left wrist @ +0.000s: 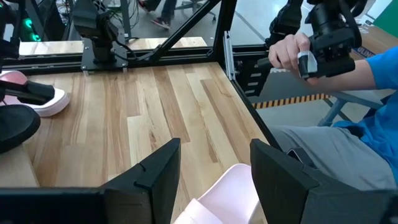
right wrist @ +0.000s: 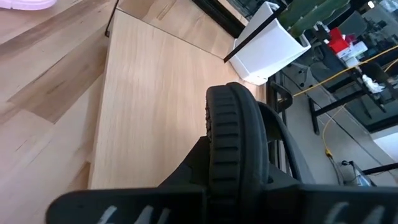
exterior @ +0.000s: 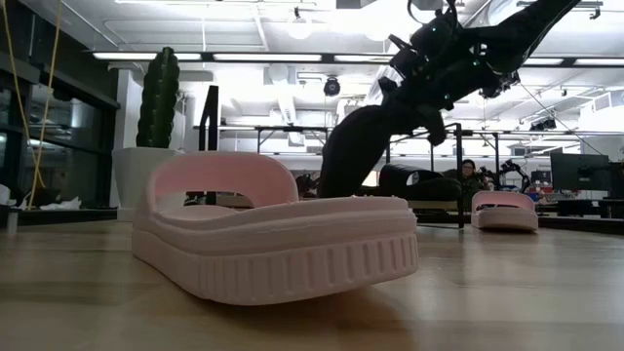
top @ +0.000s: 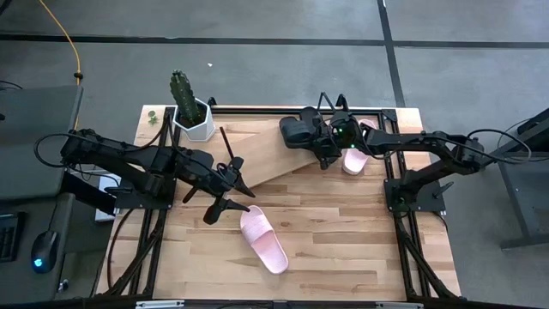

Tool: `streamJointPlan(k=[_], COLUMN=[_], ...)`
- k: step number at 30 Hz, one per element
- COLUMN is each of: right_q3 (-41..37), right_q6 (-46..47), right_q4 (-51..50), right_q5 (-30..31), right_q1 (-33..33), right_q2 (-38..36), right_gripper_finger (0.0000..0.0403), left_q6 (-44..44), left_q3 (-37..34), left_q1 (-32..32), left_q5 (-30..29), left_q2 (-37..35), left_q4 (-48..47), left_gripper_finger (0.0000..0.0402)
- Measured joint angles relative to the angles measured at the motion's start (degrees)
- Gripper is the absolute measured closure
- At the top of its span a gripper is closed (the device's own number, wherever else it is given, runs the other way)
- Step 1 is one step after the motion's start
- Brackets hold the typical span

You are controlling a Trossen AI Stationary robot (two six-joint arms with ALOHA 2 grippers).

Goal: Pick and place slides into the shelf
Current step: Put the left black slide on the shelf

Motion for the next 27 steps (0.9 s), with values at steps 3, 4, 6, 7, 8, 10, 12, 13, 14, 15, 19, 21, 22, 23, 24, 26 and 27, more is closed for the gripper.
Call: streamJointPlan(k=[3, 4, 6, 7, 8, 10, 12, 13, 14, 15, 19, 21, 22, 23, 24, 26, 27], right_q3=[0.0, 0.0, 0.0, 0.0, 0.0, 0.1, 0.1, 0.1, 0.1, 0.1, 0.1, 0.1, 0.1, 0.1, 0.1, 0.1, 0.1], right_q6=[0.9, 0.9, 1.1, 1.4, 1.8, 2.3, 2.6, 2.7, 3.0, 3.5, 4.4, 5.0, 5.0, 5.1, 5.5, 6.6, 7.3], right_q4=[-1.1, -1.8, -3.5, -4.4, -5.3, -7.2, -8.7, -9.2, -9.5, -9.5, -9.9, -10.5, -10.9, -11.4, -11.8, -12.3, -12.6], right_q5=[-0.1, -0.2, -0.2, -0.2, -0.2, -0.2, 0.1, 0.2, 0.2, 0.3, 0.3, 0.2, 0.2, 0.2, 0.1, 0.1, 0.0], right_q1=[0.0, 0.0, 0.0, 0.0, 0.0, 0.3, 0.8, 1.1, 1.4, 1.6, 2.0, 2.1, 2.1, 2.1, 2.1, 2.1, 2.1], right_q2=[-0.1, -0.2, -0.2, -0.2, -0.2, -0.2, -0.2, -0.2, -0.2, -0.2, -0.2, -0.2, -0.2, -0.2, -0.2, -0.2, -0.2], right_gripper_finger=[0.0391, 0.0391, 0.0391, 0.0392, 0.0392, 0.0392, 0.0392, 0.0392, 0.0392, 0.0392, 0.0393, 0.0393, 0.0393, 0.0391, 0.0387, 0.0374, 0.0367], left_q6=[0.0, 0.0, 0.0, 0.0, 0.0, 0.0, 0.0, 0.0, 0.0, 0.0, 0.0, -0.1, -0.1, -0.1, -0.1, -0.1, -0.1], left_q3=[0.0, 0.0, 0.0, 0.0, 0.0, 0.0, 0.0, 0.0, 0.0, 0.0, 0.0, 0.0, 0.0, 0.0, 0.0, 0.0, 0.0], left_q1=[0.0, 0.0, 0.0, 0.0, 0.0, 0.0, 0.0, 0.0, 0.0, 0.0, 0.0, 0.0, 0.0, 0.0, 0.0, 0.0, 0.0], left_q5=[0.0, 0.0, 0.0, 0.0, 0.0, 0.1, 0.1, 0.1, 0.1, 0.1, 0.1, 0.0, 0.0, 0.0, 0.0, 0.0, 0.0], left_q2=[0.0, 0.0, 0.0, 0.0, 0.0, 0.0, 0.0, 0.0, 0.0, 0.0, 0.0, 0.0, 0.0, 0.0, 0.0, 0.0, 0.0], left_q4=[-0.1, -0.1, -0.1, -0.1, -0.1, -0.1, -0.2, -0.2, -0.2, -0.1, 0.2, 0.1, 0.1, 0.0, 0.0, 0.1, 0.1], left_gripper_finger=[0.0224, 0.0224, 0.0224, 0.0224, 0.0224, 0.0224, 0.0224, 0.0224, 0.0224, 0.0224, 0.0224, 0.0224, 0.0224, 0.0224, 0.0224, 0.0224, 0.0224])
